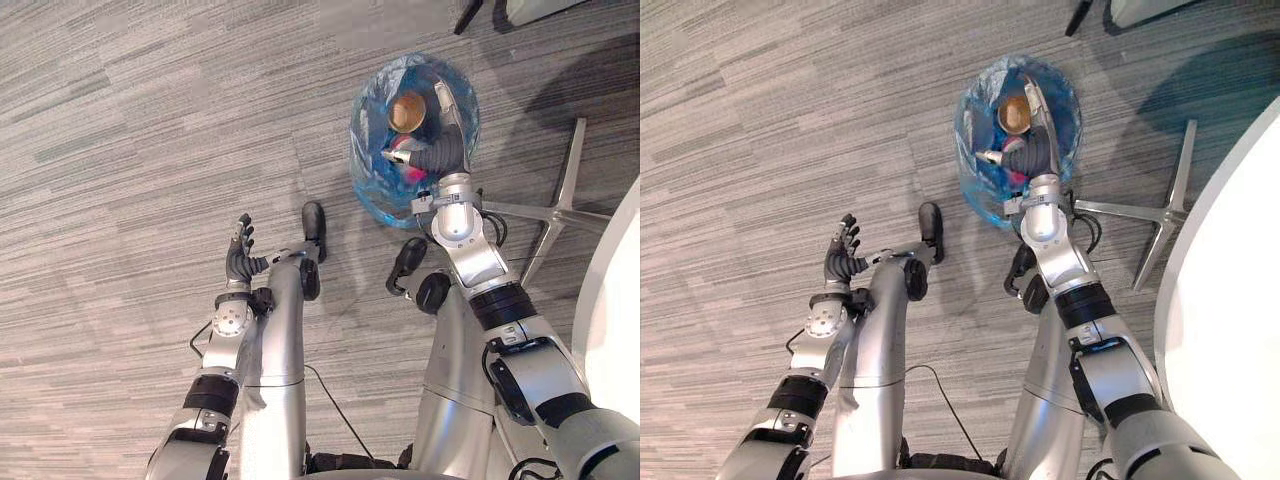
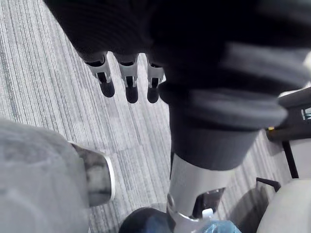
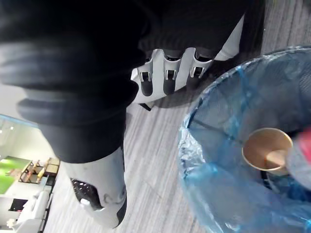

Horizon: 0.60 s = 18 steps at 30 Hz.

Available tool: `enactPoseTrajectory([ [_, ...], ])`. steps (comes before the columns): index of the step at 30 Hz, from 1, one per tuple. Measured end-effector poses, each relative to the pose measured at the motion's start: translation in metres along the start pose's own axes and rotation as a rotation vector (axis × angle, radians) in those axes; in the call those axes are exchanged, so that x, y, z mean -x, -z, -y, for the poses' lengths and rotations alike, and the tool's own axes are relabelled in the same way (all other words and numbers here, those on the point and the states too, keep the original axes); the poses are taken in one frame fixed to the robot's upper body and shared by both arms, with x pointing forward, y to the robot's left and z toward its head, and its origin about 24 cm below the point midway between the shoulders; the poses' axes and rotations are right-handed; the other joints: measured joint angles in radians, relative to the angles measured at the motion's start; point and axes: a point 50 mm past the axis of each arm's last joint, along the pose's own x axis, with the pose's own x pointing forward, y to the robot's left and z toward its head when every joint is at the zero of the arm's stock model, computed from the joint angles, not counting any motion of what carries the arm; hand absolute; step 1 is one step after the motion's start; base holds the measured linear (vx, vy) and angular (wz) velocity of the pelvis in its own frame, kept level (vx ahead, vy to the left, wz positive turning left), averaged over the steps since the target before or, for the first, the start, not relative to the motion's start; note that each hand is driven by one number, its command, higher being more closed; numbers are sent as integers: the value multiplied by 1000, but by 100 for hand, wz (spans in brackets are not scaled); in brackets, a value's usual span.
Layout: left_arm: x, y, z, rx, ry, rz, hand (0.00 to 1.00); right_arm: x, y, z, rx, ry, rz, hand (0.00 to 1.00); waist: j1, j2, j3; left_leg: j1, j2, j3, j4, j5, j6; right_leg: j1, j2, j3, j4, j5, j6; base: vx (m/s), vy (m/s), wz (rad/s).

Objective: Gather rubbish on tea table into small bin, then transfer packed bag to large trash can.

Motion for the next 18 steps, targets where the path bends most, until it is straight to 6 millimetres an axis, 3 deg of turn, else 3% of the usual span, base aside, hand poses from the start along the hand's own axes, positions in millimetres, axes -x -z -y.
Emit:
enactPoseTrajectory([
  [9, 3, 12, -2, -21, -5, -57, 0, 37, 14, -21, 94, -107, -3, 0, -2, -18, -18, 76, 12, 7, -56, 2, -8, 78, 19, -11, -67, 10, -7, -4, 2, -3],
  [18, 4, 16, 0, -38, -5, -71, 0, 51, 26, -43, 335, -268, 42, 0, -22, -21, -20, 110, 17, 4, -116, 25, -18, 108, 34, -24, -119, 23, -16, 1, -2, -1],
])
